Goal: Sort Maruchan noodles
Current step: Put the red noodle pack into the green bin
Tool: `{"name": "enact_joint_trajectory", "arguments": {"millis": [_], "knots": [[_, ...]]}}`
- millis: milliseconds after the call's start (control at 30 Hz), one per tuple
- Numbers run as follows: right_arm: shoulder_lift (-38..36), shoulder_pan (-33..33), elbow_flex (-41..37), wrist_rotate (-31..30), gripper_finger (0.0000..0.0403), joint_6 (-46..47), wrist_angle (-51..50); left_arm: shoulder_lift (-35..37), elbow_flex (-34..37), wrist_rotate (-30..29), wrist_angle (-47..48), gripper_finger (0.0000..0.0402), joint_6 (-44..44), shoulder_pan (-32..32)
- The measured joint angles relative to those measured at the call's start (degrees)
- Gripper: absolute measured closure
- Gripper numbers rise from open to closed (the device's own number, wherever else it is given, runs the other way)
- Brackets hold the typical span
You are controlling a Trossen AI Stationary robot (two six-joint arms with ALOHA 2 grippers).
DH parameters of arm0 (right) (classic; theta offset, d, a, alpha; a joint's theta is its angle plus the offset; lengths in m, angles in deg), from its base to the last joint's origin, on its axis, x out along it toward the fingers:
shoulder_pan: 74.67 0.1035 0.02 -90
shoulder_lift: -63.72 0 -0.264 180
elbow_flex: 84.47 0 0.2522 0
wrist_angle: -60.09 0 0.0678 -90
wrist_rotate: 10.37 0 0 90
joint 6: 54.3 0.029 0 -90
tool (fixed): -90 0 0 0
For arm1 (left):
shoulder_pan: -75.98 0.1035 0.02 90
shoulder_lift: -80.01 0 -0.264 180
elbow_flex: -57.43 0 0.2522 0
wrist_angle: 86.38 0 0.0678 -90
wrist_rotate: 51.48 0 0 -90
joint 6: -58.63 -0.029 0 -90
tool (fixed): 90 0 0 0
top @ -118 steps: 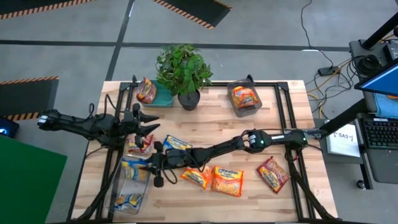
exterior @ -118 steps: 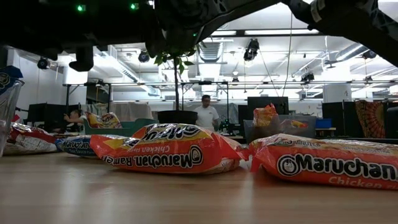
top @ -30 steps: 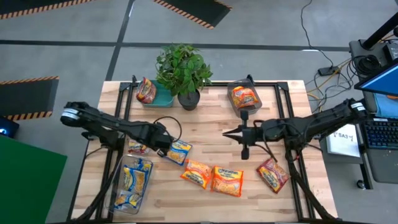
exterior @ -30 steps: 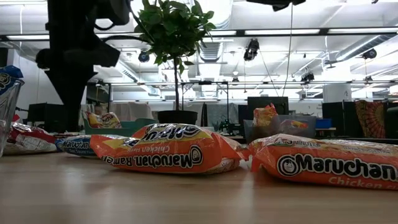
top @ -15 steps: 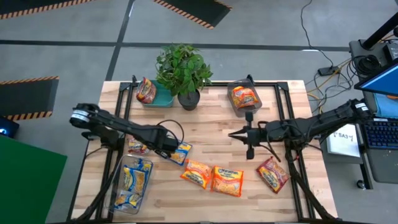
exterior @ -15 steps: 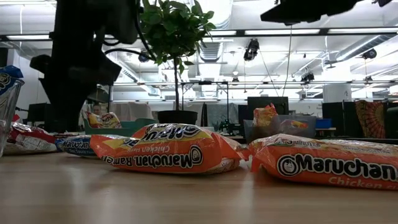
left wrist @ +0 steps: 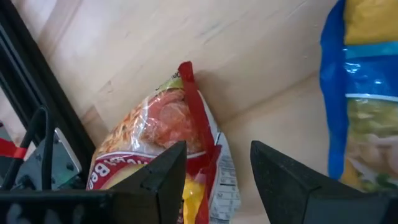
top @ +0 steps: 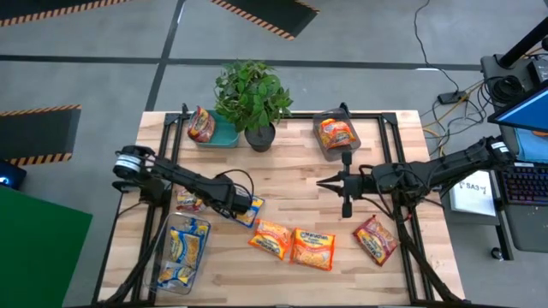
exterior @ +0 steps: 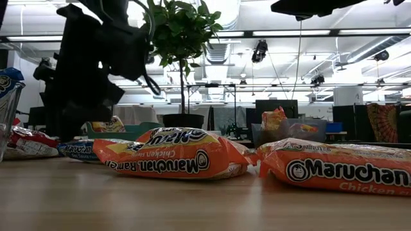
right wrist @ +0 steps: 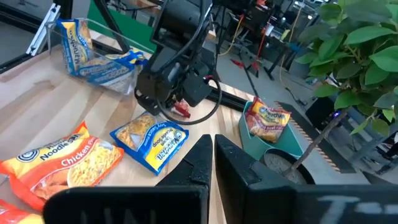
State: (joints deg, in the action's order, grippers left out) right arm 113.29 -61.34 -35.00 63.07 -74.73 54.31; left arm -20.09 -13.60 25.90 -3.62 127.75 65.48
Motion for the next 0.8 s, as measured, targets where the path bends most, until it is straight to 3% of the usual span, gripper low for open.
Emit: {"name": "enact_joint_trajectory", "arguments": {"millis": [400, 800], "knots": [[0.1, 0.0, 0.0, 0.0, 0.0394, 0.3, 0.0, -2.4, 0.1, -2.9, 0.4, 0.0256, -0.1, 0.1], [0.1, 0.0, 0.0, 0.0, 0.0394, 0.5, 0.0, -2.4, 0.4, -2.7, -0.2, 0.0396, -0.2, 0.1]]}}
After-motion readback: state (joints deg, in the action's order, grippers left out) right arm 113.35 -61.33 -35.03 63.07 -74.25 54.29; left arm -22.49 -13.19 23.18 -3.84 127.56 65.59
